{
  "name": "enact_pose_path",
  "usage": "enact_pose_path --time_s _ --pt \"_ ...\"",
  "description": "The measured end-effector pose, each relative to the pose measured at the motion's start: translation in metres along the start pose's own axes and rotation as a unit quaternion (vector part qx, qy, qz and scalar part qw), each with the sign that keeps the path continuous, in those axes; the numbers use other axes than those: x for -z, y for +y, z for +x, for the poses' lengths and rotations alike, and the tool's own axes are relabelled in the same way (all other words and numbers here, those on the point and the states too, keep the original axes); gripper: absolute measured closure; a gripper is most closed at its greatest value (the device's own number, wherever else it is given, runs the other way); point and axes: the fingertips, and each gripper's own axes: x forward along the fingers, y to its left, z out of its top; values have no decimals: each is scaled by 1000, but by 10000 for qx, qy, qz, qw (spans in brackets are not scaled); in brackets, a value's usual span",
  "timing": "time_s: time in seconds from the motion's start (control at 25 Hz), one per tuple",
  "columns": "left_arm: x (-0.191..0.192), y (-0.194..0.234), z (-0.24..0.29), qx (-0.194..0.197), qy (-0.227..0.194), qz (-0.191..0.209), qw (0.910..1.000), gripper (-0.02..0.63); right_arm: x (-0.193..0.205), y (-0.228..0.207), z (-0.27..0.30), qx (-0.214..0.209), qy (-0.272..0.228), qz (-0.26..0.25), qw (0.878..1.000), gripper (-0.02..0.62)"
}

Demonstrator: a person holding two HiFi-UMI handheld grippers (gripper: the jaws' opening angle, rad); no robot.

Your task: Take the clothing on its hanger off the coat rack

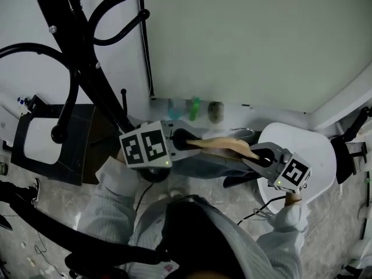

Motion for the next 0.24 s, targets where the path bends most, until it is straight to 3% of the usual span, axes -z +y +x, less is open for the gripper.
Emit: enact_pose_path --time_s 0.24 --pt "4 -3 -3 47 28 -1 10000 546 -2 3 3 -72 16 -35 10000 546"
